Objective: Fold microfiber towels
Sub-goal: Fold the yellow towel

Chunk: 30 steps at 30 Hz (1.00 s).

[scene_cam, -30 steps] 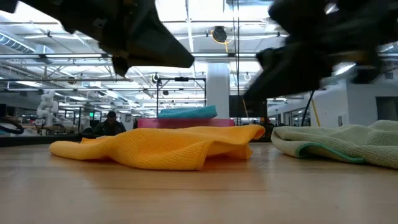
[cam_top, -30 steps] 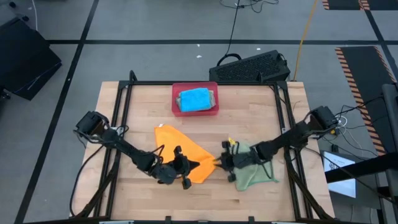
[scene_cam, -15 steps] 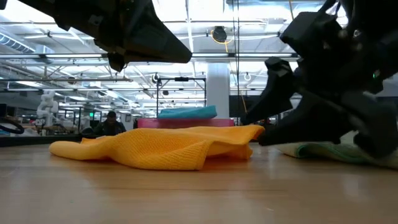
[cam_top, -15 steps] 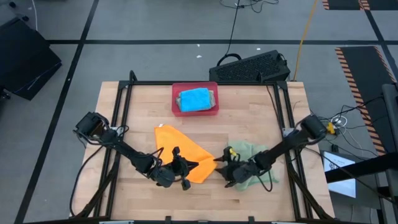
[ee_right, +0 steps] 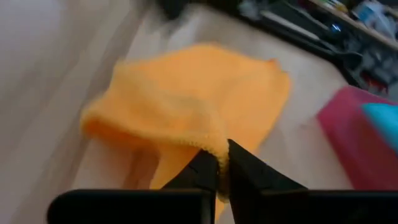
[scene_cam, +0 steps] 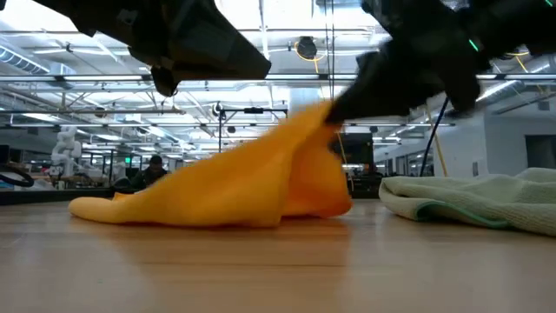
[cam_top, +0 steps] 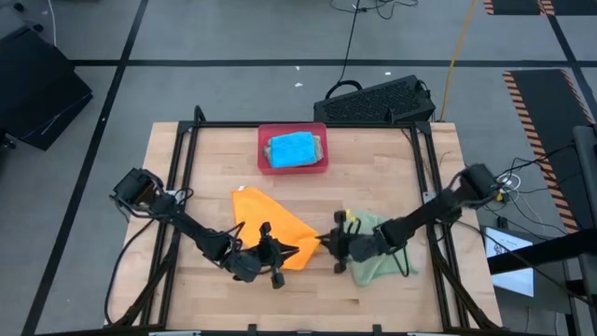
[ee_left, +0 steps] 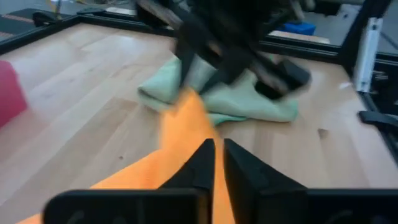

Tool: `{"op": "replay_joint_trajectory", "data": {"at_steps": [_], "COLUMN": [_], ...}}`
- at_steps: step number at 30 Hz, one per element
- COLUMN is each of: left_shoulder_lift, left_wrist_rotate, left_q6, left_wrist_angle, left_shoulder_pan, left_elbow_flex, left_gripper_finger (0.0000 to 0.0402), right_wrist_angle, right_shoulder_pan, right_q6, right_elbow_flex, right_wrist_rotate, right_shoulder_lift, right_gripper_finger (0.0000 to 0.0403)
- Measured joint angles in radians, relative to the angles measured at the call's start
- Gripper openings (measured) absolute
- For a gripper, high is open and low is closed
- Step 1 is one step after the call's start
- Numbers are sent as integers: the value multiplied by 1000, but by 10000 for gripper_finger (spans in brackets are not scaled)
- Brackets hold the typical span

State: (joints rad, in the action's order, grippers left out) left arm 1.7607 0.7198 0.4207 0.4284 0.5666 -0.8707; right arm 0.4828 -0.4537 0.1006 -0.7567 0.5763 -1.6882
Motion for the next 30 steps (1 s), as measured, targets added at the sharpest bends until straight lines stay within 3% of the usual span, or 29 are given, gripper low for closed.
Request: {"op": "replay_joint_trajectory", "data": {"at_steps": [6, 9, 15, 19, 26, 30], "left_shoulder_lift": [0, 0, 0, 0, -2, -59], "left_wrist_rotate": [-9, -7, 107, 212, 224, 206], "left_q6": [-40, -47, 18, 110, 371, 437], "left_wrist_angle": [69, 69, -116, -385, -889, -1066], "left_shoulder_pan": [6, 6, 2, -23, -122, -174], "left_elbow_flex": [0, 0, 0, 0, 0, 0], "left_gripper_finger": [127, 181, 240, 230, 165, 133], "right_wrist_angle": [-251, -279, -308, -348, -443, -466], "right_shoulder_pan": [75, 111, 153, 146, 92, 52], "right_q6": [-179, -236, -236, -217, -283, -301], "right_elbow_flex": [-103, -137, -192, -227, -241, -241], "right_wrist_rotate": [1, 2, -2, -63, -243, -218], "right_shoulder_lift": [134, 163, 175, 184, 264, 287], "right_gripper_finger": [4, 5, 3, 3, 3, 4]}}
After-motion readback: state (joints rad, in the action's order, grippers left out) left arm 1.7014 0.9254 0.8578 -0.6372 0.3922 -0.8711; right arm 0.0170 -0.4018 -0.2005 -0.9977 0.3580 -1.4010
